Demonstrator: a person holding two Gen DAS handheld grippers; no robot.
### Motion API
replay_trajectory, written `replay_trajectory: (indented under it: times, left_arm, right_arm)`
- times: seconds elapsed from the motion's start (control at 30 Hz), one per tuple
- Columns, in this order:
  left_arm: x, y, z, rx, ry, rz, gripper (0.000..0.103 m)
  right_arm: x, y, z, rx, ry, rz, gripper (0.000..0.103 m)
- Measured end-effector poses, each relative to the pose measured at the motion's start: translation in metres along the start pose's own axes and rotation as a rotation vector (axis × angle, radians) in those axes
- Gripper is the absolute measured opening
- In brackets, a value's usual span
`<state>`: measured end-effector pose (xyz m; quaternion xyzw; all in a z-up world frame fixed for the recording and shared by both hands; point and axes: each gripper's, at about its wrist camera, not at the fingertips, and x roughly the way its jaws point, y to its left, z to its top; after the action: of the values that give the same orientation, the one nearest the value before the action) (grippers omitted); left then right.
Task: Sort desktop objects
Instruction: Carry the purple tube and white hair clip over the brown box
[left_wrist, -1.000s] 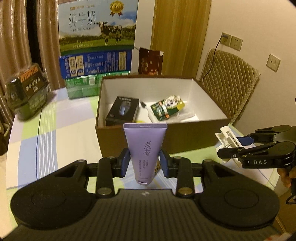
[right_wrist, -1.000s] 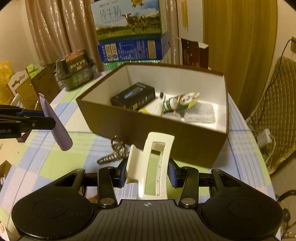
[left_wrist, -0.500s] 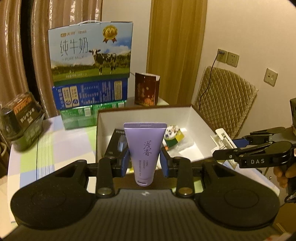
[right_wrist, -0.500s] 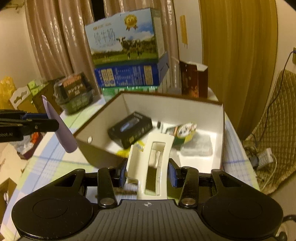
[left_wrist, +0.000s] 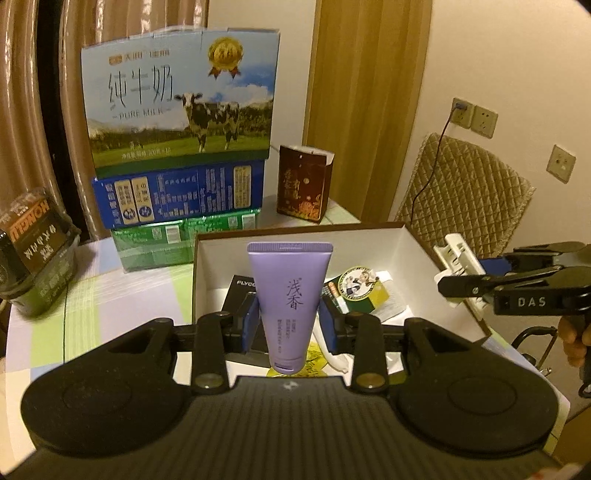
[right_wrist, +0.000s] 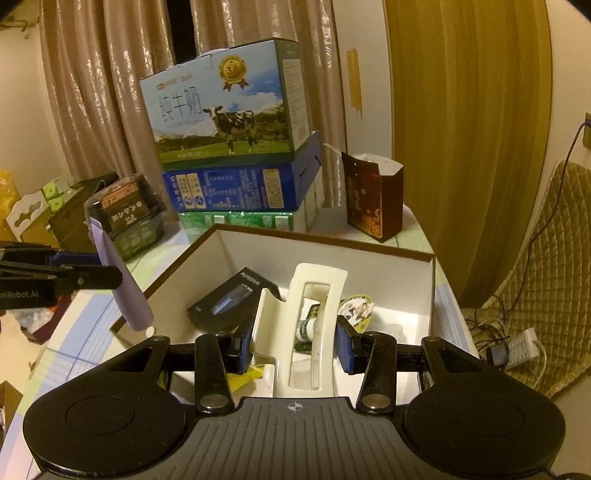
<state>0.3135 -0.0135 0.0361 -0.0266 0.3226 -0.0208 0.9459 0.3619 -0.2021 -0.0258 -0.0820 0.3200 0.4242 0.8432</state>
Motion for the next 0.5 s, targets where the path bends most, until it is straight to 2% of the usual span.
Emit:
replay_trajectory:
  times: [0.27, 0.5]
  left_arm:
    - [0.038, 0.006, -0.008, -0.010, 0.074, 0.026, 0.030]
    - [0.069, 0.010, -0.021, -0.011, 0.174, 0.051, 0.030]
  right_arm:
    - [0.028, -0.016, -0.003, 0.017, 0.048, -0.026, 0.041]
    - [0.047, -0.029, -0.009, 0.032, 0.092, -0.041, 0.041]
